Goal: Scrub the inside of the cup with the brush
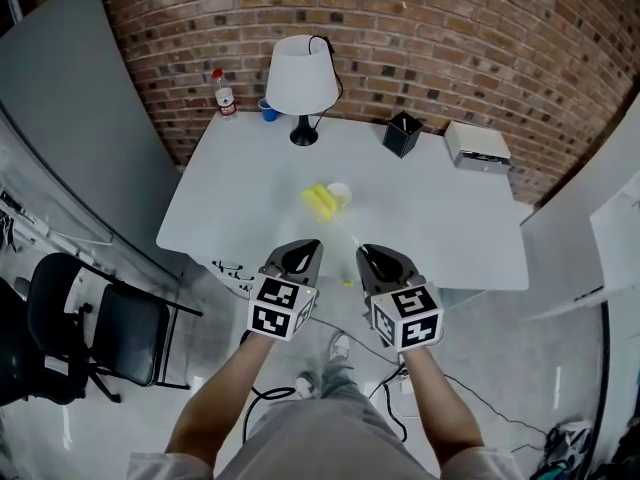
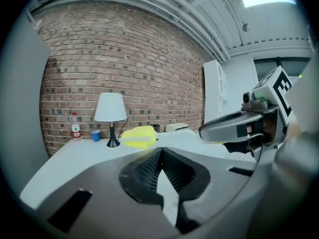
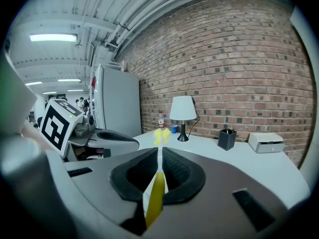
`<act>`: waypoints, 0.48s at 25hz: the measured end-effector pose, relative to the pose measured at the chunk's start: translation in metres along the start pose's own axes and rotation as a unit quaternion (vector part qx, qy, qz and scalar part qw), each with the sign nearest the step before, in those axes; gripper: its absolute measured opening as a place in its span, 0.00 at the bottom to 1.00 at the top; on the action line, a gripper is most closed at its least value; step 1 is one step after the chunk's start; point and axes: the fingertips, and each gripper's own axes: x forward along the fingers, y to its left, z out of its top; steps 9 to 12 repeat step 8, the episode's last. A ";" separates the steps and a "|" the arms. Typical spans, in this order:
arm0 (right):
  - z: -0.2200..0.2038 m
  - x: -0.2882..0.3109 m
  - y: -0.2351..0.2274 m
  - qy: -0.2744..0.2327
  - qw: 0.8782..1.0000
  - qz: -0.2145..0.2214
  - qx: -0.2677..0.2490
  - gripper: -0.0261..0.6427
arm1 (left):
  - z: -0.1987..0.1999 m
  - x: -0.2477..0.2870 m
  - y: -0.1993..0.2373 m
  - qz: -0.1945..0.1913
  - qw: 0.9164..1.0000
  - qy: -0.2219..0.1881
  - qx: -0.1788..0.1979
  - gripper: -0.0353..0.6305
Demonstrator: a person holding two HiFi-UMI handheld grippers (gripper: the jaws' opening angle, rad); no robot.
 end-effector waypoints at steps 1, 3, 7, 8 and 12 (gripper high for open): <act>0.000 -0.001 0.001 0.000 1.000 -0.001 -0.001 0.08 | 0.000 -0.001 -0.001 -0.001 1.000 -0.001 0.000 0.06; 0.000 -0.002 0.004 -0.001 1.000 -0.002 -0.004 0.08 | 0.000 -0.003 -0.001 -0.003 1.000 -0.003 0.001 0.06; 0.000 -0.005 0.008 0.000 1.000 -0.001 -0.006 0.08 | 0.002 -0.006 -0.003 -0.005 1.000 -0.004 0.002 0.06; -0.001 -0.005 0.009 0.000 1.000 0.000 -0.006 0.08 | 0.002 -0.007 -0.003 -0.005 1.000 -0.005 0.003 0.06; -0.001 -0.005 0.009 0.000 1.000 0.000 -0.006 0.08 | 0.002 -0.007 -0.003 -0.005 1.000 -0.005 0.003 0.06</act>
